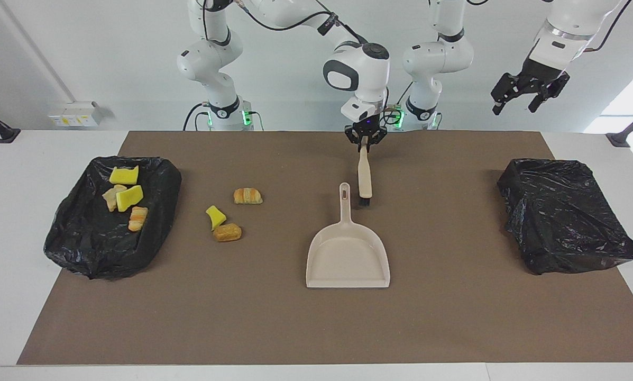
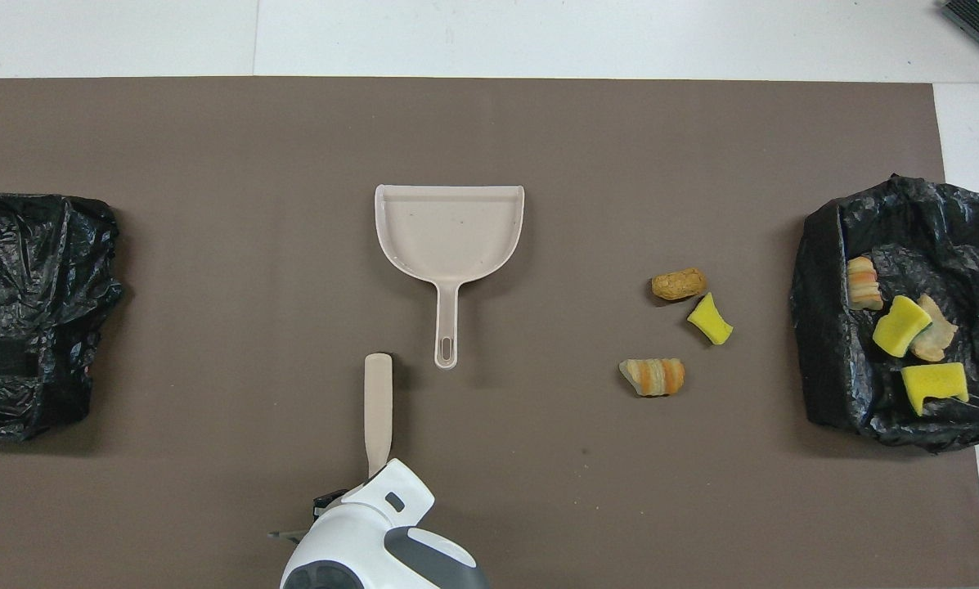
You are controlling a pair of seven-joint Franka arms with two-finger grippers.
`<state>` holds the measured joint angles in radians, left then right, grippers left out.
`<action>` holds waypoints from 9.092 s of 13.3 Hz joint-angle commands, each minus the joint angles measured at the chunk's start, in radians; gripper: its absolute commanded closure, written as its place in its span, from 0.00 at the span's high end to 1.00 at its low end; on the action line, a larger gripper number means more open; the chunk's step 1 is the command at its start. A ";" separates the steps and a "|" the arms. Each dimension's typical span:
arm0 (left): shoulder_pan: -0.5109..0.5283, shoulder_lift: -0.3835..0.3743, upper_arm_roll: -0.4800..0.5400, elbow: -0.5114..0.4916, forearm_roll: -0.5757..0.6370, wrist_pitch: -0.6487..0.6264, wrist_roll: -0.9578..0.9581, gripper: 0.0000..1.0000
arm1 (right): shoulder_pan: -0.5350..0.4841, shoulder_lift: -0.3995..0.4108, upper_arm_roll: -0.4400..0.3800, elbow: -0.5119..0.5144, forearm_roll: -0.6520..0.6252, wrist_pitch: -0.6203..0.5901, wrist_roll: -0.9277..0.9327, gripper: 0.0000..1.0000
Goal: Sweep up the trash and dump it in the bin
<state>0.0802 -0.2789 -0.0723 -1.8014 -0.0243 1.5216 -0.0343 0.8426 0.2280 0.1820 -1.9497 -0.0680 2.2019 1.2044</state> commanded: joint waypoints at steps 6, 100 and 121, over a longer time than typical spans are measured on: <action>0.012 -0.010 -0.007 0.002 0.014 -0.015 0.008 1.00 | -0.023 -0.090 0.008 -0.041 0.060 -0.280 0.063 0.00; -0.608 0.530 -0.044 -0.144 -0.048 0.796 -0.363 1.00 | -0.823 -0.291 -0.007 -0.212 0.136 -0.293 -1.637 0.00; -0.363 0.455 -0.030 -0.065 0.037 0.508 0.337 0.00 | -0.677 -0.489 0.004 -0.569 0.208 -0.107 -0.727 0.00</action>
<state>-0.3395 0.2329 -0.0959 -1.8659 -0.0103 2.0970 0.1168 0.1632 -0.2814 0.1876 -2.5024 0.1117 2.0454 0.4495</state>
